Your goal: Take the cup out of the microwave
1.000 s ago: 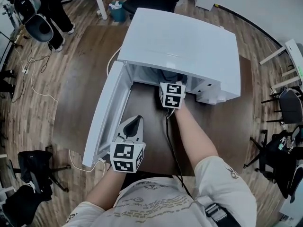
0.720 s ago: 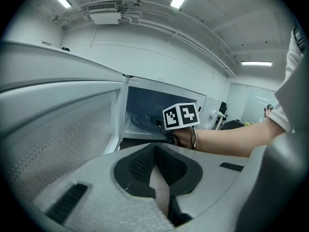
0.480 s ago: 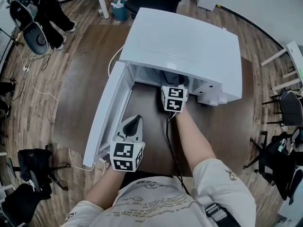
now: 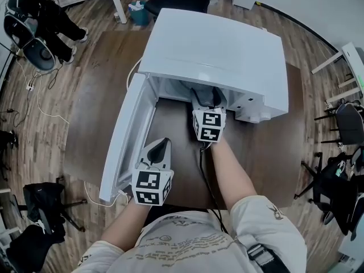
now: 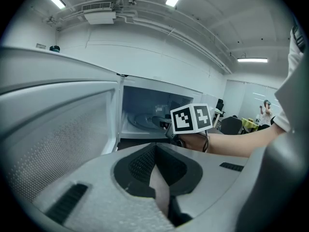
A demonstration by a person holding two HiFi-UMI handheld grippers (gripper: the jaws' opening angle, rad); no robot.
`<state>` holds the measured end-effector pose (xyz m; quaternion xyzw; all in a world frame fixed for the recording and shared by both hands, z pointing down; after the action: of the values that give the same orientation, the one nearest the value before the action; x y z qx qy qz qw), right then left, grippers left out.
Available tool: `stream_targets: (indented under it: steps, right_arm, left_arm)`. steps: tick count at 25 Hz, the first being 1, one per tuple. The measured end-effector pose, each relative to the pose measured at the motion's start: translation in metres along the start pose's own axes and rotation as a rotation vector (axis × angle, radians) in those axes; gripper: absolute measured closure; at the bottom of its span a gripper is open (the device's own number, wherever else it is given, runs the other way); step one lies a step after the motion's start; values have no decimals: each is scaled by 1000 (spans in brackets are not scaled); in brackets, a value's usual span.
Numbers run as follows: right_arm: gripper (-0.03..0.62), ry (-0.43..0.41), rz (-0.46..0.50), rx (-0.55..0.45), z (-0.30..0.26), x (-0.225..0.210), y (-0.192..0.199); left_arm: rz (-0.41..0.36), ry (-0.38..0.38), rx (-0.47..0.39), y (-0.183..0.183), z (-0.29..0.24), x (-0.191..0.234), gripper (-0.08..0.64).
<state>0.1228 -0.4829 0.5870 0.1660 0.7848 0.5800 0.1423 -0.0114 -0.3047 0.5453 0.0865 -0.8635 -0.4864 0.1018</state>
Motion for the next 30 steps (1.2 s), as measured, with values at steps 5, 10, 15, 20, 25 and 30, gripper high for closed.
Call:
stream_targets:
  steps: [5,10,15,20,25,30]
  right_arm:
    - [279,-3,4,-16,13,8,-3]
    - [279,-14,-7,-33,30,18,-13]
    - [279,-22,-18,-62,55,30,-29]
    - [279,-16,-11,-71,80,38,-37]
    - [278,12,-39,-88,104,33,-44]
    - [279,20,-41,-97,131,37,-51]
  left_arm:
    - [-6,5,-1,2,0,1,545]
    - [-11,15,-13,-6,2,-2,545]
    - [-21,36,-34,-19,3,-8,546]
    - [-33,71,-51,-29,5,-23,546]
    - [-47,99,-67,-37,8,-35,546]
    - [-59,112,-88,-47,18,-46,545]
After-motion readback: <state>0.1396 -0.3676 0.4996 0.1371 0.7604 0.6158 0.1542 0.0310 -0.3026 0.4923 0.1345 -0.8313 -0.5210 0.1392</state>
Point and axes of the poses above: the fingertips, and each gripper's own axes: z backward along the fingers, x to its left, y out of its underside, the point moved 2 cm from there along z, backward along the fingers, and after that the axes turned 11 degrees about -y, right-handed, at the moved point
